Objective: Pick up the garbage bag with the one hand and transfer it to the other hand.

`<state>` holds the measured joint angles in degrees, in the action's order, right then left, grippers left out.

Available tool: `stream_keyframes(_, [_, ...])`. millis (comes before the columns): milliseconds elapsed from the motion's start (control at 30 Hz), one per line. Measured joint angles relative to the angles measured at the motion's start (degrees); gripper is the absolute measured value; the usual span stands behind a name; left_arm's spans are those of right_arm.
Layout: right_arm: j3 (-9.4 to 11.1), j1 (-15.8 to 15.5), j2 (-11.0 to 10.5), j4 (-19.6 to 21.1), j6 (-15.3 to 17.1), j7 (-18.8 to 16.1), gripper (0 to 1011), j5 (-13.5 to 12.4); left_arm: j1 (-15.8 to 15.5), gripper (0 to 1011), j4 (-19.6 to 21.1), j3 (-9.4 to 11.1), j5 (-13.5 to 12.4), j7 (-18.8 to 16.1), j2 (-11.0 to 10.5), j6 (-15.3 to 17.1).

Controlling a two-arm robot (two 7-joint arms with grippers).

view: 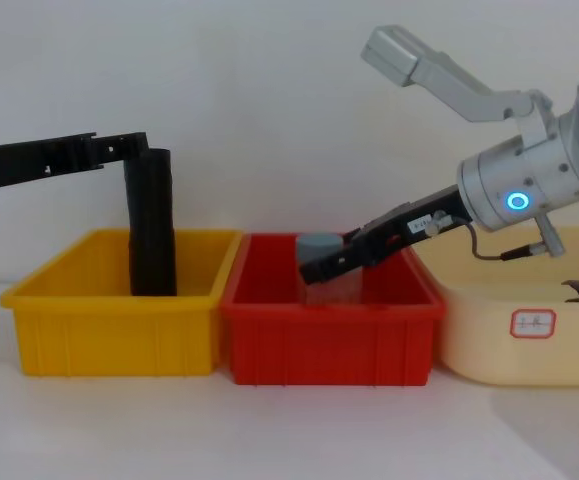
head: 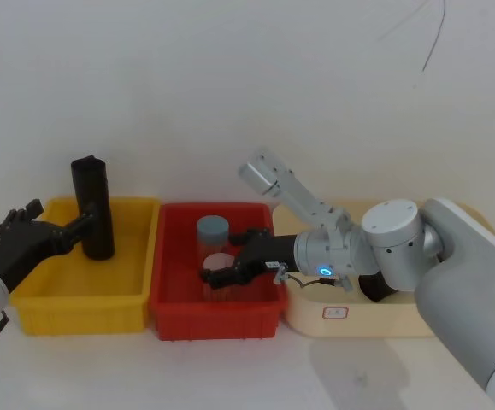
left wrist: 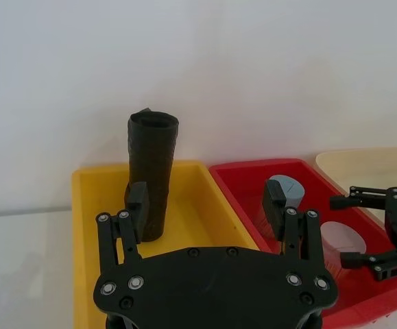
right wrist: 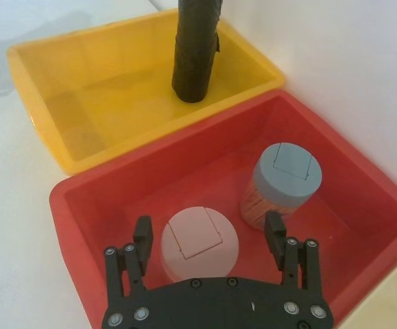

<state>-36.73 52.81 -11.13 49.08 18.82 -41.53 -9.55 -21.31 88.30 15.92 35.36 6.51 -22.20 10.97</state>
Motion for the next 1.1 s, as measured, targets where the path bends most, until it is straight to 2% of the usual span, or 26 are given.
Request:
stream_keyframes(267, [-0.7,1.0,0.9,-3.2,-1.3,-0.8,991,-0.4,0.0,1001,0.0,0.0,0.0,0.0,0.0,0.0])
stream_keyframes(433, [-0.9,1.3,1.1,-4.3,-1.7,-1.1,908,-0.5,0.0,1002,0.0,0.0,0.0,0.0,0.0,0.0])
stream_keyframes(533, [-1.0,1.5,1.3,-4.9,-2.0,-1.4,790,-0.6,0.0,1002,0.0,0.0,0.0,0.0,0.0,0.0])
stream_keyframes(600, [-1.0,1.6,1.3,-5.1,-2.0,-1.4,768,-0.6,0.0,1002,0.0,0.0,0.0,0.0,0.0,0.0])
stream_keyframes(700, [-1.1,1.7,1.4,-5.5,-2.2,-1.5,668,-0.7,0.0,1002,0.0,0.0,0.0,0.0,0.0,0.0])
stream_keyframes(867, [-1.1,1.7,1.3,-5.2,-2.3,-1.5,666,-0.9,0.0,1002,0.0,0.0,0.0,0.0,0.0,0.0])
stream_keyframes(1100, [-0.3,1.0,0.4,-2.0,-1.9,-0.6,666,-1.7,0.0,1002,0.0,0.0,0.0,0.0,0.0,0.0])
